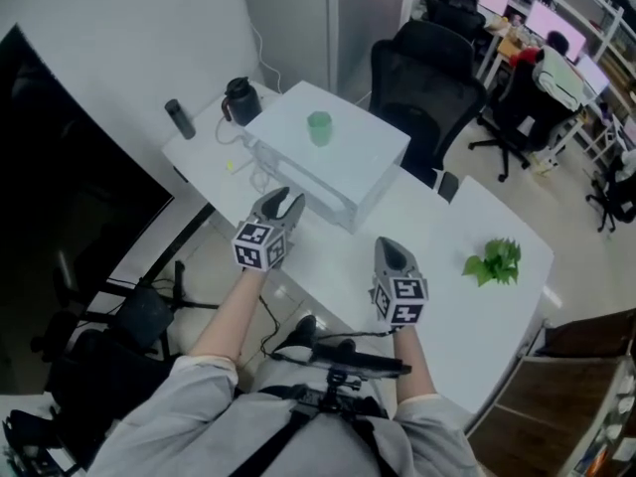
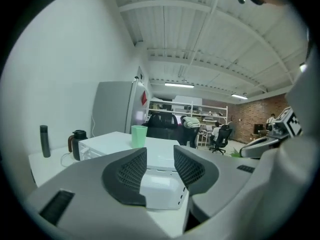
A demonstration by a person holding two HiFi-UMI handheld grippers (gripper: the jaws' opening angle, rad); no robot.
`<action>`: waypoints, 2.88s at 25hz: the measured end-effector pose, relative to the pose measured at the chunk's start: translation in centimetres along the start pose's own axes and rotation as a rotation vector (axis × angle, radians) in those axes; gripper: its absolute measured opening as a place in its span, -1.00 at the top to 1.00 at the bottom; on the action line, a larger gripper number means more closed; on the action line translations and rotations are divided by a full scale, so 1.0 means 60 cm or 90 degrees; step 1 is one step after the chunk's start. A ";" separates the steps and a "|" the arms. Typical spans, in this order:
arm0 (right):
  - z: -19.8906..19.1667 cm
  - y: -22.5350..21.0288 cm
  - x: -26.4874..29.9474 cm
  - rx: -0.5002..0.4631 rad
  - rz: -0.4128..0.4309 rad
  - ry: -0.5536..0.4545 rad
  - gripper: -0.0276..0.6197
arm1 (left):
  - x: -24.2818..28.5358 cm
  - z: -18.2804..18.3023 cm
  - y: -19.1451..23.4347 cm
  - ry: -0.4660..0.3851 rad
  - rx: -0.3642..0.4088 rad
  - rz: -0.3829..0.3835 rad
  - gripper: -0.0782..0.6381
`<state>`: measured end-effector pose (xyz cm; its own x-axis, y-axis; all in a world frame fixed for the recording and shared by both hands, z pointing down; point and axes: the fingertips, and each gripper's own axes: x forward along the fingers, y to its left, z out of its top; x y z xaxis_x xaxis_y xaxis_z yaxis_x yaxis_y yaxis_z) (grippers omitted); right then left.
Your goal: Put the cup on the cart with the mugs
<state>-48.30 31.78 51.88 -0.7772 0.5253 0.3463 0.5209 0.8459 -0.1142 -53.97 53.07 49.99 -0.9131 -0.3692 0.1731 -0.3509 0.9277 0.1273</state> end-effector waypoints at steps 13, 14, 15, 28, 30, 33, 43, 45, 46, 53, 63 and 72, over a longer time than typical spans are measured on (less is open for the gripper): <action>-0.011 -0.041 0.038 0.048 -0.111 0.028 0.89 | 0.226 0.051 0.107 0.040 0.037 -0.051 -0.41; -0.013 -0.047 0.039 0.051 -0.120 0.029 0.89 | 0.244 0.052 0.110 0.045 0.039 -0.057 -0.43; -0.015 -0.053 0.038 0.053 -0.129 0.030 0.89 | 0.260 0.052 0.111 0.051 0.042 -0.063 -0.43; -0.040 -0.096 0.026 0.081 -0.191 0.036 0.89 | 0.357 0.036 0.137 0.077 0.065 -0.064 -0.52; -0.043 -0.101 0.025 0.081 -0.197 0.038 0.89 | 0.362 0.038 0.138 0.073 0.071 -0.064 -0.52; -0.042 -0.104 0.024 0.080 -0.200 0.040 0.89 | 0.369 0.040 0.135 0.076 0.077 -0.073 -0.52; -0.053 -0.100 0.030 0.087 -0.191 0.046 0.89 | 0.361 0.041 0.136 0.082 0.108 -0.078 -0.07; -0.053 -0.101 0.030 0.087 -0.190 0.045 0.89 | 0.360 0.042 0.134 0.080 0.106 -0.076 -0.07; -0.052 -0.101 0.030 0.085 -0.190 0.044 0.89 | 0.360 0.044 0.134 0.078 0.104 -0.075 -0.07; -0.051 -0.100 0.029 0.083 -0.187 0.043 0.89 | 0.352 0.069 0.119 0.059 0.103 -0.091 -0.07; -0.027 -0.101 0.034 0.068 -0.186 0.028 0.89 | 0.276 0.094 0.065 0.034 0.105 -0.135 -0.07; -0.014 -0.094 0.031 0.062 -0.191 0.014 0.89 | 0.182 0.072 -0.010 0.036 0.112 -0.192 -0.07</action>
<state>-52.36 27.91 53.93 -0.8826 0.2502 0.3981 0.2327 0.9681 -0.0924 -64.63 48.72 47.57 -0.7520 -0.6256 0.2075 -0.6376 0.7703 0.0115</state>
